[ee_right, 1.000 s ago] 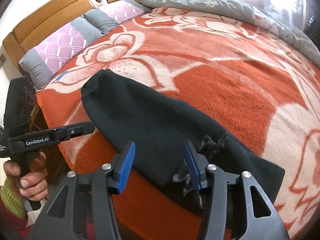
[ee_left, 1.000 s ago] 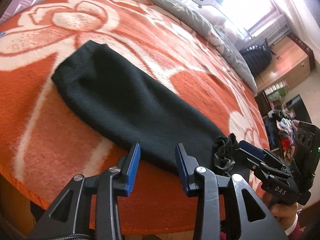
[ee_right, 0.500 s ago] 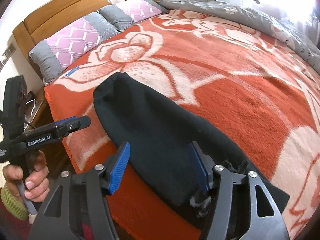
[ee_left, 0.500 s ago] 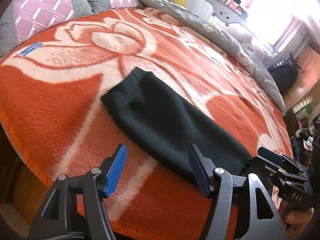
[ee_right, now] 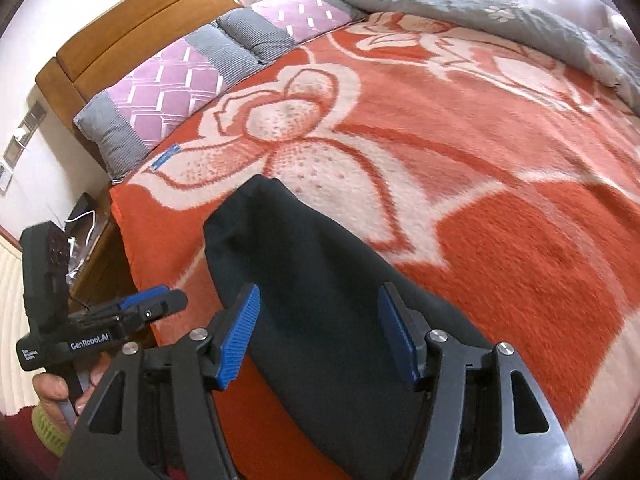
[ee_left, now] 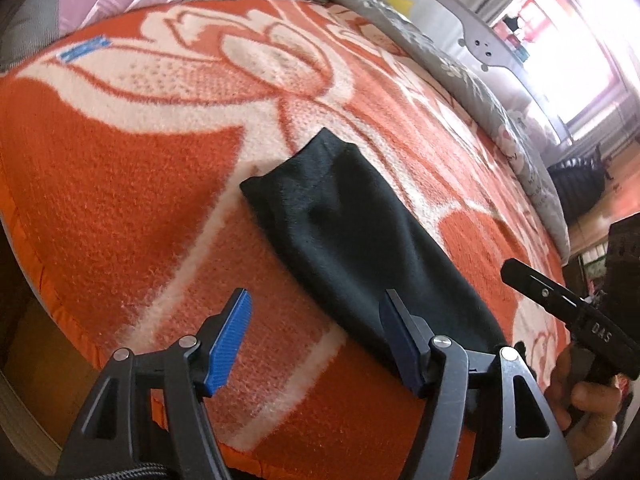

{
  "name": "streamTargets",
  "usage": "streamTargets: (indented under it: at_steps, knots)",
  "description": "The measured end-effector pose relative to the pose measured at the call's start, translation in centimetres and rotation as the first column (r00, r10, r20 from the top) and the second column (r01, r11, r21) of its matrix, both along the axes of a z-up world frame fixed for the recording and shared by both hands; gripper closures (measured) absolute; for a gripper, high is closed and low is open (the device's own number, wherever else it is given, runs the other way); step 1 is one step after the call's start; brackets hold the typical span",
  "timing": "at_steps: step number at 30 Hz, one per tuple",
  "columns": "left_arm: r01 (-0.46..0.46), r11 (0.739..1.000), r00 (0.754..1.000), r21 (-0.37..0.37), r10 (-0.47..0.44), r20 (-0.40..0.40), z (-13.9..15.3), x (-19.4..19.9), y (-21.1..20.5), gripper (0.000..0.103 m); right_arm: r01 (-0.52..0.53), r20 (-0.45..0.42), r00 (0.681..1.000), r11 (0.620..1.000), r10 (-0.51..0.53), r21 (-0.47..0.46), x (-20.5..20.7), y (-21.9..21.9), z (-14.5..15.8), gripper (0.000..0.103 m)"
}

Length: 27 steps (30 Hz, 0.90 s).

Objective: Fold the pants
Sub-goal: 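Grasp the black pants' end with the left gripper while the right gripper grasps beside it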

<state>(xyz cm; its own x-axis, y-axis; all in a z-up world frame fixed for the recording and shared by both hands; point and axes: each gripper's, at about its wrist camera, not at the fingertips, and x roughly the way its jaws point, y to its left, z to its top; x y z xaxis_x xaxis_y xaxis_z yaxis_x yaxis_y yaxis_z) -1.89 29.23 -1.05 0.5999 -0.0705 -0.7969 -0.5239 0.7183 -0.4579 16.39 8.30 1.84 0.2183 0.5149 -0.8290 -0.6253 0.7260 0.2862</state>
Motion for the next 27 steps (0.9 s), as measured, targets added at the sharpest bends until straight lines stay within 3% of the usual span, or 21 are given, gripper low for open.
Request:
streamTargets:
  at_steps: [8,16,25,27]
  knots:
    - [-0.037,0.987,0.999,-0.156,0.036,-0.011,-2.6,1.8,2.3,0.036,-0.094,-0.054,0.994,0.996,0.094,0.002,3.5,4.0,-2.1,0.041]
    - [-0.053,0.979,0.998,-0.196,0.045,-0.045,-5.2,4.5,3.6,0.036,-0.278,-0.062,0.959,0.96,0.276,-0.038,6.2,9.7,-4.3,0.041]
    - [-0.078,0.975,0.997,-0.209,0.075,-0.023,-6.4,5.6,4.4,0.038,-0.37,-0.165,0.918,0.928,0.36,-0.034,8.1,13.5,-7.3,0.041]
    - [-0.085,0.977,0.996,-0.198,0.082,-0.022,-6.6,6.0,4.4,0.043,-0.39,-0.181,0.909,0.919,0.375,-0.058,8.3,14.2,-8.3,0.047]
